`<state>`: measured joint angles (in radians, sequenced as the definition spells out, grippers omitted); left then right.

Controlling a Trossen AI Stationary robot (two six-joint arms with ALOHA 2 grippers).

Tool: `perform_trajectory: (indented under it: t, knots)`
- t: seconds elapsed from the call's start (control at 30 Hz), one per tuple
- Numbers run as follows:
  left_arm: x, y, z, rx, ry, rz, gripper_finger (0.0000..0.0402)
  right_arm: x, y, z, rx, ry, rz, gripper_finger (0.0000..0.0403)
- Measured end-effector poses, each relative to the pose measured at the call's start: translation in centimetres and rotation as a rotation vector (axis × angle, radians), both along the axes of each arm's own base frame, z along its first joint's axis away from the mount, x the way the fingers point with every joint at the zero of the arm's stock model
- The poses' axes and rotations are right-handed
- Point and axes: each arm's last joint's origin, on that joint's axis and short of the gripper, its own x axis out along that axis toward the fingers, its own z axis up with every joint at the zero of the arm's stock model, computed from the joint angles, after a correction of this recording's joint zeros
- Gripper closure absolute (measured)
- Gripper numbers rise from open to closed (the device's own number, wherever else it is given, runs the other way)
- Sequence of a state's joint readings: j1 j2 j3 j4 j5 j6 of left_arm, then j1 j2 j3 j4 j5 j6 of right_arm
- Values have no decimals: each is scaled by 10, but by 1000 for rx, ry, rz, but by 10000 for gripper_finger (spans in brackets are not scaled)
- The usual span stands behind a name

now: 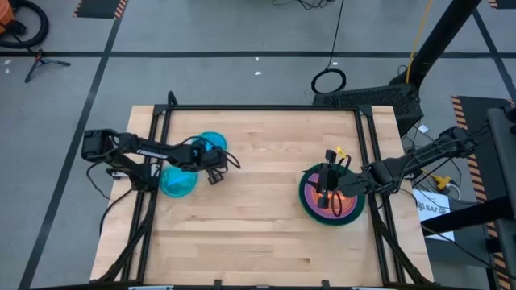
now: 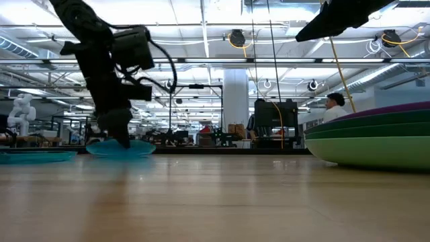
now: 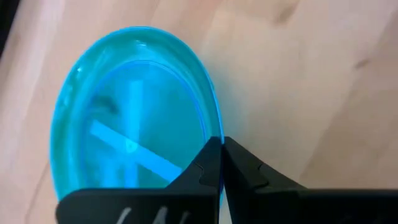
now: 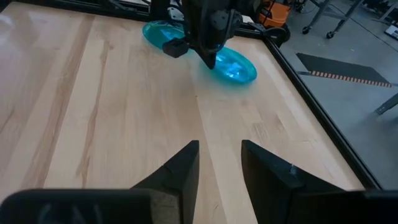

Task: Stack plastic plates
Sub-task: Stack the top blue plate on top of the orange plate

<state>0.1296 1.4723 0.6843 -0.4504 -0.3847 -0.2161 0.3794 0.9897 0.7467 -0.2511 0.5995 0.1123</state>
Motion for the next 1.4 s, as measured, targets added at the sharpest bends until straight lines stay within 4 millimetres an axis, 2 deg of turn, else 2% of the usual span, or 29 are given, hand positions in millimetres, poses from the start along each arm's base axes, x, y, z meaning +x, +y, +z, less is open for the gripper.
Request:
perform_trajectory:
  t: [0.2, 0.5, 0.83, 0.97, 1.13, 1.23, 1.4]
  knots:
    - [17, -14, 19, 26, -43, -109, 394, 0, 0, 0, 0, 0, 0, 291]
    - [46, -47, 61, 80, -151, -331, 395, 5, 2, 3, 20, -57, 1, 291]
    - [64, -90, 105, 46, -297, -576, 396, 39, 16, -13, -42, -94, 42, 291]
    - [65, -104, 113, 17, -327, -656, 396, 51, 20, -14, -64, -156, 61, 281]
    - [65, -115, 116, 10, -356, -692, 396, 63, 25, -9, -69, -165, 89, 249]
    - [64, -118, 116, 9, -362, -701, 396, 72, 27, -8, -78, -148, 107, 233]
    - [65, -119, 117, 1, -379, -709, 396, 86, 33, -5, -90, -115, 241, 226]
